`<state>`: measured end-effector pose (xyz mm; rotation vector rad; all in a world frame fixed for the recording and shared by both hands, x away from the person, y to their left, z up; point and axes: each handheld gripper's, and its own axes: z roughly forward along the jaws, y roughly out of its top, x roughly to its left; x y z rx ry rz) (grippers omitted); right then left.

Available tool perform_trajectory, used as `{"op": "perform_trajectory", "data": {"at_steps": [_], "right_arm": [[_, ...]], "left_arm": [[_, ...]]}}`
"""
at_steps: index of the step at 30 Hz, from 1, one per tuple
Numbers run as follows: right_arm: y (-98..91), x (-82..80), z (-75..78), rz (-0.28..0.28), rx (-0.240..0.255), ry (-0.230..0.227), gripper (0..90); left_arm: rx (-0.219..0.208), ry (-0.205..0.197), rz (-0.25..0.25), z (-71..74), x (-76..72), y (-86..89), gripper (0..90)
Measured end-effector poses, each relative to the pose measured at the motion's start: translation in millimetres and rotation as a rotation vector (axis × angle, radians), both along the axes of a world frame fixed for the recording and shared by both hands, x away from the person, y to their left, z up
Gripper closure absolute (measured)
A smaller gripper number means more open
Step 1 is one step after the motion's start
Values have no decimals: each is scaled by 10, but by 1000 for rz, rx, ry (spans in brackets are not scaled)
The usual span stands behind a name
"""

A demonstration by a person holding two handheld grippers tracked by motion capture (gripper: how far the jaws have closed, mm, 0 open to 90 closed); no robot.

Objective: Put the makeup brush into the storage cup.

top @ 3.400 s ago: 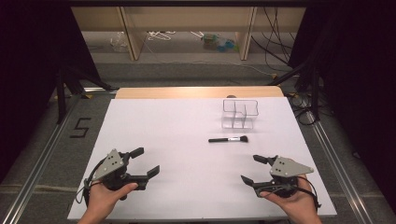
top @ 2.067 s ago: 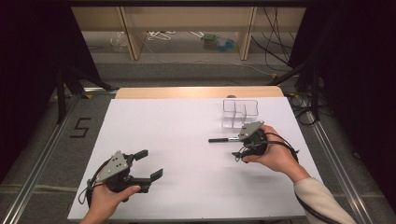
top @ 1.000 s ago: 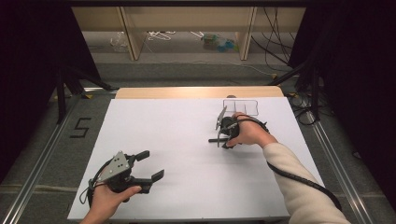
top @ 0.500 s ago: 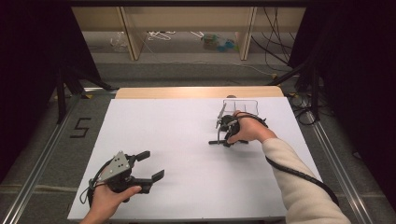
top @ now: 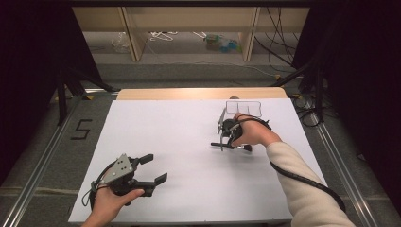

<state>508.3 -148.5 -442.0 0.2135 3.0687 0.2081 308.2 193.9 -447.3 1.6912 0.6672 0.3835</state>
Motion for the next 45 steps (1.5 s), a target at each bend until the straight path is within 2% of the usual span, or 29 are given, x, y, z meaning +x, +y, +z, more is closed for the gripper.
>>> {"op": "perform_trajectory", "data": {"at_steps": [2, 3, 6, 9, 15, 24, 26, 28, 30, 31, 32, 35, 36, 37, 38, 40, 41, 43, 44, 45], "right_arm": [[-3, -43, 43, 14, 4, -8, 792], [-7, -64, 66, 17, 4, 0, 792], [-26, -136, 111, 26, 6, -15, 792], [-49, -205, 147, 55, 13, -15, 792], [-101, -392, 237, 67, 18, 15, 792], [-131, -650, 326, 113, 25, 10, 792], [-132, -686, 339, 96, 21, 17, 792], [-120, -759, 367, 122, 27, -2, 792], [-117, -786, 376, 122, 23, -5, 792], [-108, -832, 391, 127, 6, -16, 792], [-99, -838, 386, 156, 13, -25, 792], [-70, -930, 386, 148, 3, -19, 792], [-60, -950, 378, 164, -1, -16, 792], [-50, -994, 380, 138, -17, -5, 792], [-40, -1001, 373, 163, -9, -11, 792], [-13, -1046, 373, 156, -5, -9, 792], [-5, -1039, 373, 181, -13, -22, 792], [21, -1070, 393, 183, -19, -17, 792], [30, -1091, 406, 169, -35, -14, 792], [44, -1121, 412, 147, -23, 5, 792]], "left_arm": [[10, -9, -10, 1, 3, -5, 150], [-5, 0, -11, -7, 0, -16, 151], [26, -15, -23, 1, -2, -19, 151], [29, -11, -21, -2, -10, -33, 151], [45, -5, -36, -14, -18, -63, 151], [41, -7, -47, -25, -18, -83, 151], [50, -5, -43, -22, -22, -82, 151], [55, -12, -47, -21, -20, -82, 151], [63, -22, -52, -21, -21, -82, 151], [47, -28, -59, -23, -21, -94, 151], [49, -33, -57, -22, -23, -96, 151], [51, -37, -61, -22, -25, -100, 153], [58, -42, -65, -19, -24, -99, 153], [60, -44, -66, -20, -24, -102, 154], [66, -43, -67, -18, -30, -112, 154], [62, -40, -77, -18, -35, -129, 154], [61, -41, -84, -16, -38, -137, 156], [63, -46, -91, -12, -44, -152, 158], [65, -49, -95, -13, -44, -159, 158], [65, -49, -95, -13, -44, -159, 161]]}}
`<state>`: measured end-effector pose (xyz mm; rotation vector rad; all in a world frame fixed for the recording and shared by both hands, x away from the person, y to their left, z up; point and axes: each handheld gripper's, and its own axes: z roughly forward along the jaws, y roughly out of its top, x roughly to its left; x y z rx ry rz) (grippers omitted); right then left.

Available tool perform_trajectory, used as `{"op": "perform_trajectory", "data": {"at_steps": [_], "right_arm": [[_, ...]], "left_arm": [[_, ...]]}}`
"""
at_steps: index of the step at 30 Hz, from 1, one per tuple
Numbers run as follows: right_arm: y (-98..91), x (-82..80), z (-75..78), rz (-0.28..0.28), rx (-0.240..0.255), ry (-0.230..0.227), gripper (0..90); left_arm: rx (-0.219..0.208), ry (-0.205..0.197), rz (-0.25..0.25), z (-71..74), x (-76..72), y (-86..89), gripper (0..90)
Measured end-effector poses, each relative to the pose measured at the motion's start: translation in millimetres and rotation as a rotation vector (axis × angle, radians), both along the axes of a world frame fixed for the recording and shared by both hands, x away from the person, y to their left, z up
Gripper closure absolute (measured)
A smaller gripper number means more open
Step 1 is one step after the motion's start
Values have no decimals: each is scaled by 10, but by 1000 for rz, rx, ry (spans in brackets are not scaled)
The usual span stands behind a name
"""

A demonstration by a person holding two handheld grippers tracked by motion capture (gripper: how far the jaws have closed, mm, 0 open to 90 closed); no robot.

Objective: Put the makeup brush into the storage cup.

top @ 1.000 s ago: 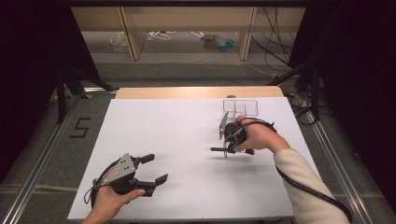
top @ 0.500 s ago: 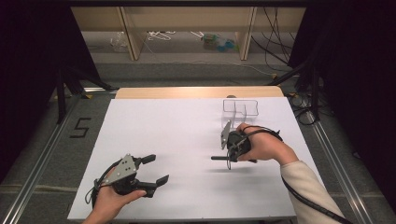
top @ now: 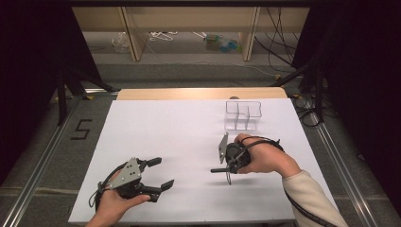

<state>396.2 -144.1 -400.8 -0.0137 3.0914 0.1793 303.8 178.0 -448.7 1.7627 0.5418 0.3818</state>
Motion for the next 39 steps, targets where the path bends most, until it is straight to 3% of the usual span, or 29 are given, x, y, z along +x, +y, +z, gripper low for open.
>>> {"op": "perform_trajectory", "data": {"at_steps": [4, 5, 7, 8, 12, 16, 18, 24, 25, 29, 33, 39], "right_arm": [[37, -29, 28, 17, -1, -6, 792], [39, -20, 36, 38, -4, -9, 792], [48, -43, 43, 21, -4, -9, 792], [62, -61, 62, 18, -5, -10, 792], [85, -68, 81, 36, 2, -8, 792], [133, -111, 107, 25, 1, -7, 792], [160, -118, 122, 51, 12, -6, 792], [202, -168, 160, 51, 17, -3, 792], [211, -148, 155, 93, 39, -18, 791], [234, -178, 158, 87, 54, -7, 792], [246, -218, 197, 69, 23, 2, 791], [271, -248, 182, 66, 29, 18, 791]], "left_arm": [[-3, 8, -29, -20, 3, -55, 175], [24, 0, -45, -15, 3, -79, 177], [26, 5, -46, -17, -4, -105, 178], [48, 6, -58, -14, -6, -157, 184], [66, 10, -82, -11, -3, -247, 199], [78, -9, -116, -13, 24, -344, 217], [79, -1, -126, -24, 34, -407, 225], [112, 19, -170, -83, 80, -569, 259], [124, 19, -177, -97, 98, -604, 262], [157, 20, -201, -134, 143, -714, 309], [207, 31, -228, -167, 204, -817, 323], [204, 29, -246, -154, 256, -902, 394]]}}
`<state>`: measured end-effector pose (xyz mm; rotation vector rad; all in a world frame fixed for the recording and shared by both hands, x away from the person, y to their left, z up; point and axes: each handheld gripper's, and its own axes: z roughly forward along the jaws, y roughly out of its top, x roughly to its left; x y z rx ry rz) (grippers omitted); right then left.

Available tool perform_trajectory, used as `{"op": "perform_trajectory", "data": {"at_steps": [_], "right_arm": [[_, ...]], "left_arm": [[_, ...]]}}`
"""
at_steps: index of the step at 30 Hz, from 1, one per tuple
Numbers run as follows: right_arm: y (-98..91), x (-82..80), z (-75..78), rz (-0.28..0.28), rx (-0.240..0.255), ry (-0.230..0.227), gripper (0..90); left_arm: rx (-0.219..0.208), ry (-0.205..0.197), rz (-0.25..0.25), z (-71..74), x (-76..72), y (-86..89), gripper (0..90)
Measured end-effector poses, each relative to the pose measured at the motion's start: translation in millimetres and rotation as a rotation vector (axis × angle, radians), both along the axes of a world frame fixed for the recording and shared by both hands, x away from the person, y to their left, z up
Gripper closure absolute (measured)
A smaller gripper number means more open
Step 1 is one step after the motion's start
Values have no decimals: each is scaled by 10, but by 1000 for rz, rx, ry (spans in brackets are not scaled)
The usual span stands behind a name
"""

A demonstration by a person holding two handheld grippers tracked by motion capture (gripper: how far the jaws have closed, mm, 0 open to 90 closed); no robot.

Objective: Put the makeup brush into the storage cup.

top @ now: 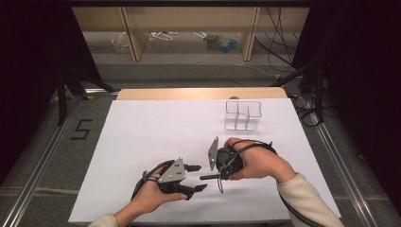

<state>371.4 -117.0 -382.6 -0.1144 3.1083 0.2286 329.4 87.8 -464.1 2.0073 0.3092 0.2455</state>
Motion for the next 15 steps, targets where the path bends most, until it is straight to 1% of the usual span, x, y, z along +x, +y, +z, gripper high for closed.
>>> {"op": "perform_trajectory", "data": {"at_steps": [1, 3, 4, 5, 8, 9, 10, 11, 13, 14, 15], "right_arm": [[0, 0, 0, 0, 0, 0, 791], [9, 3, -9, 6, 2, -2, 791], [9, 3, -9, 6, 2, -2, 791], [11, 3, -7, 11, -2, -2, 791], [17, -9, -10, 3, 0, 5, 791], [28, 18, -27, 48, 26, -2, 791], [29, 13, -27, 44, 24, -4, 791], [33, -13, -25, 13, -1, 0, 791], [35, -16, -27, 11, -3, 3, 791], [41, -6, -30, 25, -3, 14, 791], [44, -9, -34, 25, -2, 10, 791]], "left_arm": [[-9, 7, -1, 2, 4, -17, 394], [-27, 17, -7, 5, 23, -58, 439], [-27, 17, -7, 5, 23, -58, 450], [-20, 21, -13, 3, 35, -76, 463], [-15, 24, -21, -2, 47, -94, 495], [-8, 26, -26, -3, 52, -97, 515], [-3, 25, -28, -7, 57, -104, 529], [1, 31, -34, -12, 62, -114, 565], [6, 31, -44, -22, 65, -135, 580], [4, 34, -48, -25, 60, -146, 603], [16, 28, -57, -24, 62, -155, 614]]}}
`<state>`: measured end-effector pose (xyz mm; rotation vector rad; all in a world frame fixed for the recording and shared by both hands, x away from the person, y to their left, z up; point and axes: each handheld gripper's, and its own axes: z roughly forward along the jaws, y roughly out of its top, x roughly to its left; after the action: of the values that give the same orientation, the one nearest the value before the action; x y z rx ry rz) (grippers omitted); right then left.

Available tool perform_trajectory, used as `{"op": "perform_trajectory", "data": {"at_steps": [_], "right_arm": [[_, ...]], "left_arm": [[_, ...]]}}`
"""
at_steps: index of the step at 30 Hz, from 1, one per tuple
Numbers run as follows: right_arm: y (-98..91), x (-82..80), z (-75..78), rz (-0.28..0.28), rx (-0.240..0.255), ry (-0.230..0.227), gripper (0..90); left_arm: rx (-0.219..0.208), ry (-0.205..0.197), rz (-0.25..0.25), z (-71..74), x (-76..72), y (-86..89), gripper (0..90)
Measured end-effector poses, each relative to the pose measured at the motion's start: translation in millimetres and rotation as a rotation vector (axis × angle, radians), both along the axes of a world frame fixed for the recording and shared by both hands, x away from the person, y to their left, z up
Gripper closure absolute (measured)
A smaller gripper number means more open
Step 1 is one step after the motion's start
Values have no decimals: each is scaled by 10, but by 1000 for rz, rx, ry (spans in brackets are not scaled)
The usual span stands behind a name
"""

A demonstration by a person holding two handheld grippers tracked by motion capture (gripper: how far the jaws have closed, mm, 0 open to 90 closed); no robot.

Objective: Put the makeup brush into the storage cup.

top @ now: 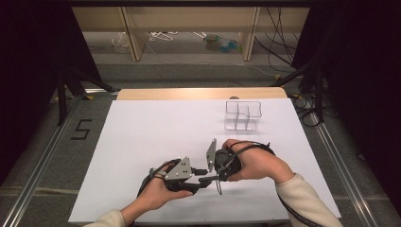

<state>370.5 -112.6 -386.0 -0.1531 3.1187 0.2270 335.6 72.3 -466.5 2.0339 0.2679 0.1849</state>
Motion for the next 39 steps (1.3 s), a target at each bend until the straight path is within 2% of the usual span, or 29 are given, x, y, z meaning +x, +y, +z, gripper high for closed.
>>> {"op": "perform_trajectory", "data": {"at_steps": [8, 9, 19, 21, 22, 23, 25, 27, 29, 30, 32, 34, 37, 39], "right_arm": [[11, -16, -15, -6, -4, 3, 791], [13, 6, -14, 29, -11, -16, 791], [23, -3, -39, 53, -23, -8, 781], [21, 1, -30, 64, 6, -24, 683], [21, 1, -30, 64, 6, -24, 683], [9, -6, -20, 43, 24, -21, 600], [-16, -4, -10, 25, 39, -19, 529], [-34, 37, -8, 34, 84, -31, 469], [-51, 62, 4, 41, 84, -48, 446], [-61, 55, 9, 17, 101, -42, 426], [-94, 75, 28, 23, 115, -48, 387], [-139, 55, 40, -8, 152, -33, 346], [-163, 54, 45, -13, 166, -45, 326], [-198, 44, 54, -18, 187, -40, 313]], "left_arm": [[24, 5, -28, -7, 3, -73, 743], [40, 5, -35, -5, 0, -82, 758], [60, 14, -50, 5, -6, -92, 783], [61, 13, -47, 12, -10, -90, 784], [62, 12, -46, 15, -12, -89, 784], [64, 13, -45, 18, -14, -86, 784], [70, 12, -44, 25, -13, -78, 784], [67, 14, -42, 31, -10, -69, 784], [66, 16, -26, 37, -6, -53, 784], [58, 23, -23, 39, -2, -43, 784], [57, 22, -11, 39, 5, -24, 784], [64, 16, -2, 42, 20, 3, 784], [54, 19, 8, 44, 16, 22, 784], [65, 14, 10, 56, 23, 44, 785]]}}
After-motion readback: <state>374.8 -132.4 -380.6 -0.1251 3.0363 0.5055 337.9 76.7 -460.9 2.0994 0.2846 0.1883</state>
